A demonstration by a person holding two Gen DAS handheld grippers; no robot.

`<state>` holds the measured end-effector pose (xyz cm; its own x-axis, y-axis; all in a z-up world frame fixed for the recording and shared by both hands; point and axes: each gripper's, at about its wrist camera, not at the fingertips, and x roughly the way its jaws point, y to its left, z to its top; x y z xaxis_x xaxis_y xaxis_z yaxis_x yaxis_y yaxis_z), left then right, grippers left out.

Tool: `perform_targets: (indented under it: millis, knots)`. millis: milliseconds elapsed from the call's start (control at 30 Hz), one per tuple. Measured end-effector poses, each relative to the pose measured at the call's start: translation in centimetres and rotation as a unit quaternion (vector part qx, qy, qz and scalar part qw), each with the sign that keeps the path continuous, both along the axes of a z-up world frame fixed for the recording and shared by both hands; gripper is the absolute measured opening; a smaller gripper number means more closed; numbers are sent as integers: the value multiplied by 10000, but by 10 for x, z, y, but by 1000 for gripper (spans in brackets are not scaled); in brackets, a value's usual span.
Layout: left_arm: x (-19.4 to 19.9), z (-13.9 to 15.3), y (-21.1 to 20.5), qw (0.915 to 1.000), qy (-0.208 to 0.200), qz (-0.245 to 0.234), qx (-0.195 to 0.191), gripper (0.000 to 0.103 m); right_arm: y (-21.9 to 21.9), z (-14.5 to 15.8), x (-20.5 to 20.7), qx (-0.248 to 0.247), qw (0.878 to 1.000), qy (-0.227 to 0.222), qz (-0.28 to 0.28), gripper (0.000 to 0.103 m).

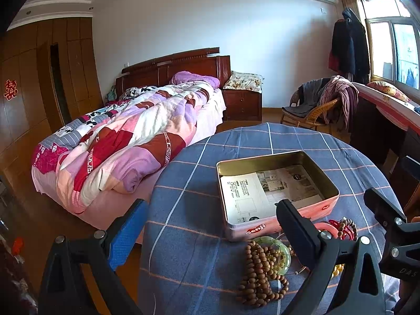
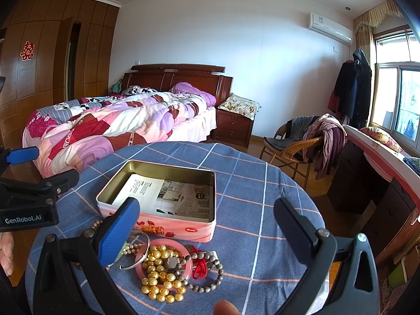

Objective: Organize jewelry

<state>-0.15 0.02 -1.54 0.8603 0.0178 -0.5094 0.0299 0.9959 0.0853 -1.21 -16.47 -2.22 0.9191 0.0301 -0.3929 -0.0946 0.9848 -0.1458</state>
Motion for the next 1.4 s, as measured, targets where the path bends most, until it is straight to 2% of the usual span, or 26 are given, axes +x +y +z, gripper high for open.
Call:
perform_targets:
  millis: [900, 1100, 1200, 1267, 1333, 1367, 1400]
  knots:
    - [4, -7, -1, 9999, 145, 11, 35, 98, 1, -12, 0, -11, 10000, 69, 14, 103]
    - [14, -24, -2, 9989, 445, -136, -56, 98, -19, -43, 14, 124, 9984, 513, -202, 102]
    - [14, -30, -6, 9978, 556, -322, -185, 97, -27, -47, 15, 46, 9974, 638, -338, 100]
    - [14, -37, -12, 9967, 671, -439, -152, 88, -32, -51, 15, 44, 9965, 738, -390, 100]
    - [17, -46, -17, 9945, 886, -552, -109, 71, -34, -57, 12, 22, 9957, 838, -392, 98]
    - [19, -51, -18, 9930, 1007, -598, -116, 68, -34, -59, 11, -14, 9955, 874, -377, 98]
    - [21, -57, -19, 9910, 1159, -654, -153, 61, -35, -63, 6, -70, 9953, 902, -360, 98]
